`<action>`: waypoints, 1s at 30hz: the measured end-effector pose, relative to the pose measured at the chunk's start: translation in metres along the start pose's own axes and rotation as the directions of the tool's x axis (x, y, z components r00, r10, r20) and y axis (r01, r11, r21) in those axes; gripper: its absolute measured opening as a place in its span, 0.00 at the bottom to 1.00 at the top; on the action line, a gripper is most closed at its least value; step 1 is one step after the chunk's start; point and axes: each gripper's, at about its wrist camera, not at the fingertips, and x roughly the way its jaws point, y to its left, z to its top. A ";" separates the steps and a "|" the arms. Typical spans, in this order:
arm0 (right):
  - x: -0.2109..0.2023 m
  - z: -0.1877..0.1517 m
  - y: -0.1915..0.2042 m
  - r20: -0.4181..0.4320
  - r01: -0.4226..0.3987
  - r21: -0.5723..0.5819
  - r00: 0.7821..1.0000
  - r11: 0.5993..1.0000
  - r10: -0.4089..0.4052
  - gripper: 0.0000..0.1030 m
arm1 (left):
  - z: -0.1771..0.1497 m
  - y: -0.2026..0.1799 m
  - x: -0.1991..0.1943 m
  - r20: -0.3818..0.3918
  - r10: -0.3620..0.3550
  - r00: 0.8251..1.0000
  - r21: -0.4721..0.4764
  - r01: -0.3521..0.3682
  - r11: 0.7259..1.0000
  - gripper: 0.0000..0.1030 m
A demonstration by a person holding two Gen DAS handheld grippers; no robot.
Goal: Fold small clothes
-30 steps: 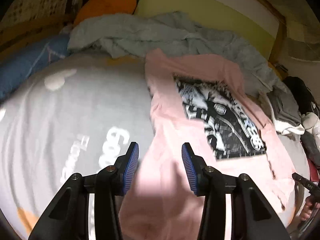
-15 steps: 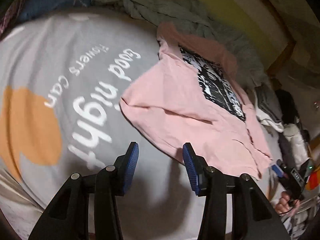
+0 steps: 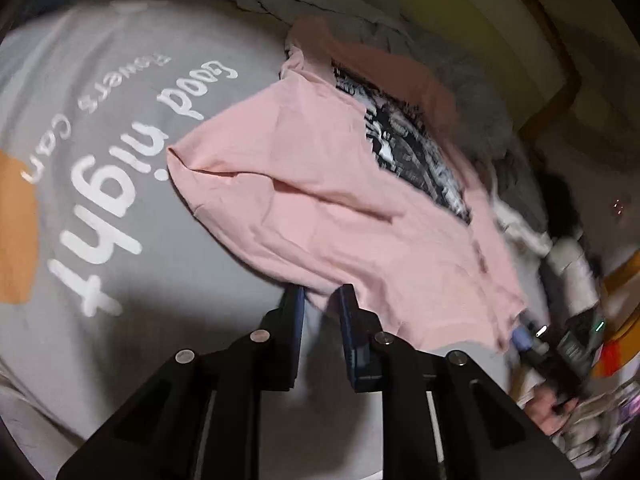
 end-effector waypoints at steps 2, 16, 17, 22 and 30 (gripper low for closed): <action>-0.001 -0.002 0.005 0.005 0.039 -0.031 0.999 0.999 -0.039 0.32 | 0.002 0.009 0.003 0.002 -0.061 0.998 -0.059 0.061 0.996 0.16; -0.007 -0.004 -0.005 0.043 0.130 -0.016 0.991 0.991 -0.129 0.02 | -0.005 0.026 -0.004 0.010 -0.171 0.985 -0.183 0.170 0.968 0.34; -0.007 -0.004 -0.006 0.040 0.125 -0.015 0.991 0.992 -0.125 0.02 | -0.004 0.024 -0.004 0.011 -0.160 0.987 -0.173 0.159 0.972 0.34; -0.005 -0.004 -0.006 0.045 0.129 -0.013 0.991 0.992 -0.128 0.02 | 0.005 0.009 -0.001 0.027 -0.044 0.999 -0.110 0.046 0.993 0.02; -0.022 0.027 0.021 0.165 0.116 -0.087 0.981 0.989 -0.101 0.02 | 0.055 -0.010 -0.008 0.088 -0.066 0.994 -0.078 0.073 0.994 0.03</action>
